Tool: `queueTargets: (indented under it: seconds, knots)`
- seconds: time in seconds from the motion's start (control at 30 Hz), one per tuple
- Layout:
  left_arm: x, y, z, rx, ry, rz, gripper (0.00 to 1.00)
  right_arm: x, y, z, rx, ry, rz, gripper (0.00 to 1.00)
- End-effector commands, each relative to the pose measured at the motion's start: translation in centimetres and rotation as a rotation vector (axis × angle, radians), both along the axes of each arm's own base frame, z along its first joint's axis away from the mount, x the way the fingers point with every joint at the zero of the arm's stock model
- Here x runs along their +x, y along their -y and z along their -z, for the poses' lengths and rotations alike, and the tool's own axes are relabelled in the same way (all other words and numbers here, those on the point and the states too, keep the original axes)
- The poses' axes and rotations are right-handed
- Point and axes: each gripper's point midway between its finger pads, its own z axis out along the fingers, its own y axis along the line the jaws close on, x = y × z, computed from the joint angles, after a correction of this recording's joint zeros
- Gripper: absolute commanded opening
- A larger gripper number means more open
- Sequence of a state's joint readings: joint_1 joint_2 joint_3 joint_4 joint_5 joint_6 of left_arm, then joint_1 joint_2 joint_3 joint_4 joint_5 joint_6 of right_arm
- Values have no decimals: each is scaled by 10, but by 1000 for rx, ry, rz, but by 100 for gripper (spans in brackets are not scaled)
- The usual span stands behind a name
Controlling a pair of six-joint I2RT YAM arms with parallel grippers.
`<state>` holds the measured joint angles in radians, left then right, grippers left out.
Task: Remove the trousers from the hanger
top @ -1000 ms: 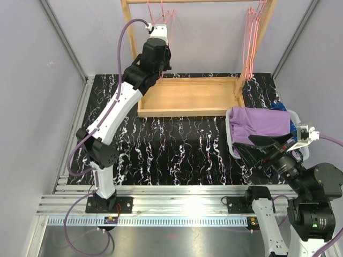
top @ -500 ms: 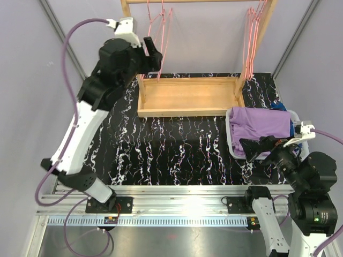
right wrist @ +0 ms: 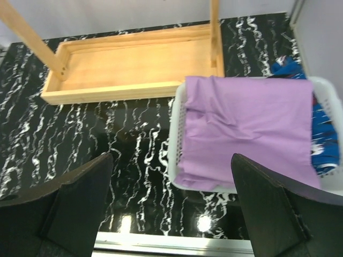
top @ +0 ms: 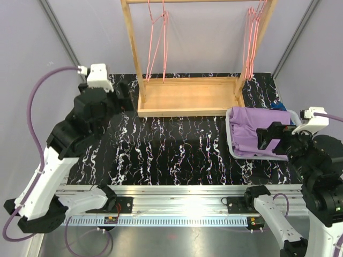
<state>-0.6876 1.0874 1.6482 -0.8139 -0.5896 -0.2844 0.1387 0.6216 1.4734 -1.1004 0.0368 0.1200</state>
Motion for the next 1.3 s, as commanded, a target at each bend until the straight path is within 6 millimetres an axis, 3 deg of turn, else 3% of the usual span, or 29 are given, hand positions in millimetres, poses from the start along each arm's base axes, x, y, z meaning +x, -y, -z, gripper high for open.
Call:
queueTargets:
  seconds: [0.0,0.07,0.17,0.3,0.37,0.5,0.67,0.8,1.03,1.27]
  knots:
    - [-23,-54,24,94,-15,-174,99,6,24,-7,-87,-22,109,99]
    - [-34,-71,51,122,-80,-220,99,6,21,-6,-75,-25,98,99]
    - [-60,-94,65,83,-90,-255,99,-3,21,0,-66,-21,94,99]
    - [-78,-111,85,88,-89,-273,99,-18,33,4,-72,-2,142,100]
    - [-82,-114,101,107,-106,-275,99,-28,34,3,-63,10,144,99]
    - [-95,-124,113,85,-91,-284,99,-41,32,11,-40,1,125,99]
    - [-113,-139,108,64,-32,-268,99,-47,43,17,-60,17,176,99]
    - [-124,-146,100,62,-15,-259,99,-46,41,21,-55,4,168,100]
    - [-131,-149,100,45,18,-235,99,-43,49,23,-102,-8,203,99]
    - [-129,-141,101,21,40,-197,99,-35,35,19,-46,12,150,99]
